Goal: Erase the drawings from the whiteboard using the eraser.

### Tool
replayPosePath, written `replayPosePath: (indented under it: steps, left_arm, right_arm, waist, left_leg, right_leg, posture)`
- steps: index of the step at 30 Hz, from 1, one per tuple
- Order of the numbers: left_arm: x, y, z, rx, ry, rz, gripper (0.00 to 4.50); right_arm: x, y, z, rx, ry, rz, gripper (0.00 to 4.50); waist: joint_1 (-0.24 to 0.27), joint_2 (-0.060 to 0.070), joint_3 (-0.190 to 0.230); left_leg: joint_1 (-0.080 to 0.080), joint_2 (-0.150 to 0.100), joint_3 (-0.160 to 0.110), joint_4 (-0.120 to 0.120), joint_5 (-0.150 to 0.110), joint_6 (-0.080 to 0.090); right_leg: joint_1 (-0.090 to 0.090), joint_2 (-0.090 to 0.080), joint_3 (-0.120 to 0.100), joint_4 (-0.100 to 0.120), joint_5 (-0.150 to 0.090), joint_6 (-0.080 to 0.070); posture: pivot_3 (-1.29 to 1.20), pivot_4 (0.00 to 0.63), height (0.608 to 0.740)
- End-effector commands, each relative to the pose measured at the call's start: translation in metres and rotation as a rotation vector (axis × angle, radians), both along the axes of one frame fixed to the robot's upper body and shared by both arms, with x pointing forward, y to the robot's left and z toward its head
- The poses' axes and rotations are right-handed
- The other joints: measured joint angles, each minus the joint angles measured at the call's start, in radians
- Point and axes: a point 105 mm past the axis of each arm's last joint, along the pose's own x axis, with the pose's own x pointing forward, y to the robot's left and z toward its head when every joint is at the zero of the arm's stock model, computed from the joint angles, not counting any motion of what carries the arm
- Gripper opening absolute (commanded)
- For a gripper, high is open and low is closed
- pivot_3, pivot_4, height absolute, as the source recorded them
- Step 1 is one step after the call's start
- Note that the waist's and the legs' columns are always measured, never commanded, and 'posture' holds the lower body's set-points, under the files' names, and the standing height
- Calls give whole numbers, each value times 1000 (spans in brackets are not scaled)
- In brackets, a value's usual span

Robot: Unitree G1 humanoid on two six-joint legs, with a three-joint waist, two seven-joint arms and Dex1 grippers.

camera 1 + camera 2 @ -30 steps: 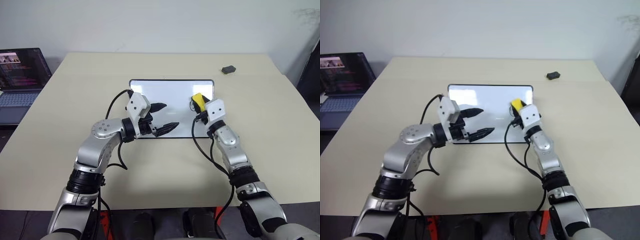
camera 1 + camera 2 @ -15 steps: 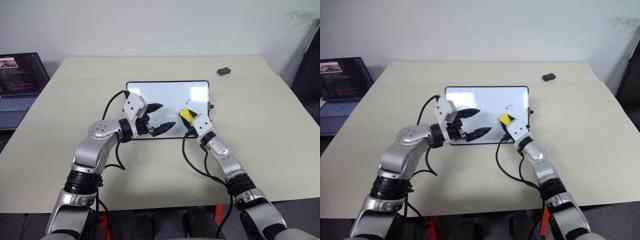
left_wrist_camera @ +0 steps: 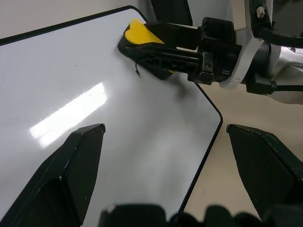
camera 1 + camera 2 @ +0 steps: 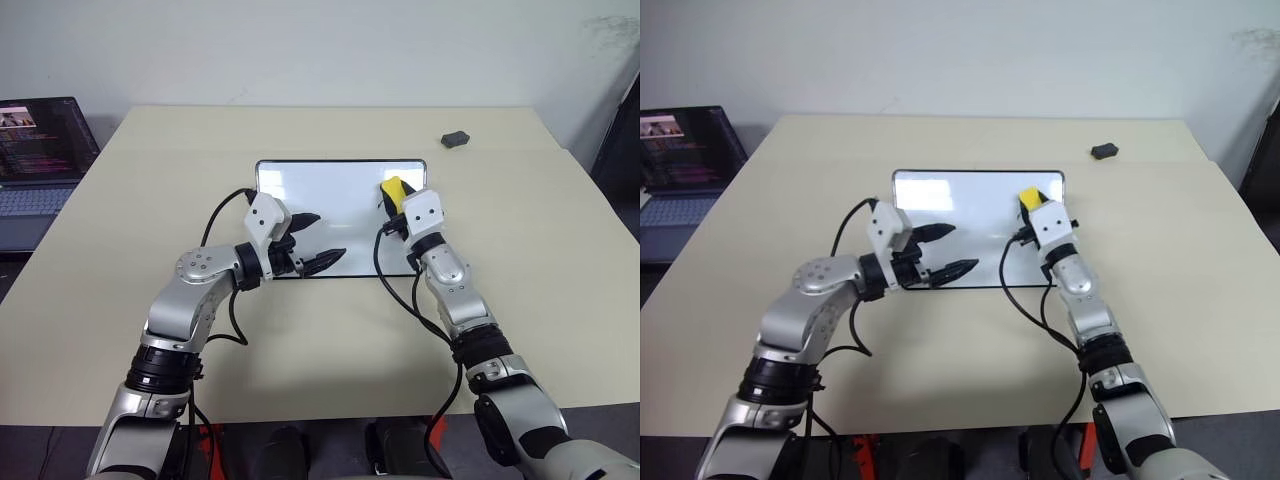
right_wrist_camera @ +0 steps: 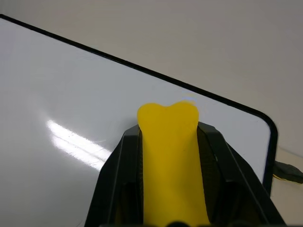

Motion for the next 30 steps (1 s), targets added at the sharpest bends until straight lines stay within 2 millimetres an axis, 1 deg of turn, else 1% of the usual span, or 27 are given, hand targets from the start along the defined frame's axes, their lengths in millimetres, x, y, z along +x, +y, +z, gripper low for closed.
replayPosePath:
  steps: [1,3,4,6,8,11,12,15,17,18,21,24,27,29,30]
  left_arm:
    - [-3,0,13,-8,-50,-5,4500]
    - [-3,-1,13,-11,-50,-7,4500]
    - [-3,-2,13,-12,-50,-8,4500]
    - [-3,-2,13,-13,-50,-8,4500]
    - [-3,-2,13,-12,-48,-8,4500]
    - [-4,-2,12,-11,-45,-8,4500]
    - [-4,-2,12,-11,-44,-9,4500]
    - [-5,-2,12,-11,-43,-10,4500]
    - [-6,-3,11,-11,-41,-12,4500]
    - [-6,-3,11,-10,-41,-13,4500]
    - [-6,-3,10,-9,-39,-15,4500]
    - [-6,-3,10,-9,-38,-16,4500]
    - [-6,-3,10,-9,-37,-17,4500]
    - [-6,-3,10,-10,-37,-17,4500]
    - [-6,-3,10,-9,-37,-17,4500]
  right_arm:
    - [-12,22,-37,-60,123,112,1152]
    - [-19,30,-53,-75,195,163,1152]
    - [-21,32,-58,-78,218,181,1152]
    - [-25,36,-64,-90,246,211,1152]
    - [-28,39,-61,-91,240,234,1151]
    - [-27,37,-37,-24,154,231,1150]
    - [-25,34,-25,13,119,216,1150]
    - [-14,12,9,121,11,103,1150]
    - [-8,0,20,129,-26,40,1150]
    - [-5,-5,22,120,-34,11,1150]
    - [3,-17,15,59,-13,-73,1150]
    - [6,-19,-5,-17,59,-101,1147]
    - [2,-11,-25,-57,135,-61,1146]
    - [-4,-1,-34,-84,162,-9,1146]
    - [-8,5,-41,-100,191,26,1145]
  waist:
    - [-1,0,0]
    - [-4,0,-1]
    - [-4,0,-1]
    - [-6,0,-1]
    - [-6,0,-1]
    - [-5,0,-1]
    - [-4,0,-1]
    - [0,1,0]
    - [3,1,1]
    - [4,1,1]
    - [7,1,1]
    - [5,1,0]
    - [5,1,0]
    - [5,0,0]
    - [4,0,0]
  left_leg:
    - [1,0,0,0,0,0]
    - [1,0,0,0,0,0]
    - [2,0,0,0,0,0]
    - [3,0,1,1,0,0]
    - [4,0,0,1,0,0]
    - [5,0,0,2,0,0]
    - [5,0,0,2,0,0]
    - [3,-1,-1,2,0,0]
    - [1,-1,-1,2,0,0]
    - [0,-1,-1,1,0,0]
    - [-1,-1,-1,0,0,0]
    - [-2,0,-1,-2,0,0]
    - [-1,0,-1,-1,0,0]
    - [0,0,-1,0,0,0]
    - [0,0,-1,0,0,0]
  right_leg:
    - [0,0,0,0,0,0]
    - [1,0,0,1,0,0]
    - [1,0,0,1,0,0]
    - [2,0,1,2,0,0]
    - [3,0,1,3,0,0]
    - [2,0,0,6,0,0]
    - [2,0,0,6,0,0]
    - [1,0,0,6,0,0]
    - [0,0,0,5,0,0]
    - [0,0,0,3,0,0]
    - [0,0,-1,-1,0,0]
    - [0,0,-1,-5,0,0]
    - [1,0,-1,-5,0,1]
    - [2,0,-1,-5,1,2]
    - [3,0,-1,-5,1,2]
  posture:
    - [0,150,740]
    - [0,150,740]
    - [0,150,740]
    - [0,150,740]
    - [0,150,740]
    - [0,150,740]
    - [0,150,740]
    - [0,150,740]
    - [0,150,740]
    - [0,150,740]
    - [0,150,740]
    - [0,150,740]
    - [0,150,740]
    - [0,150,740]
    - [0,150,740]
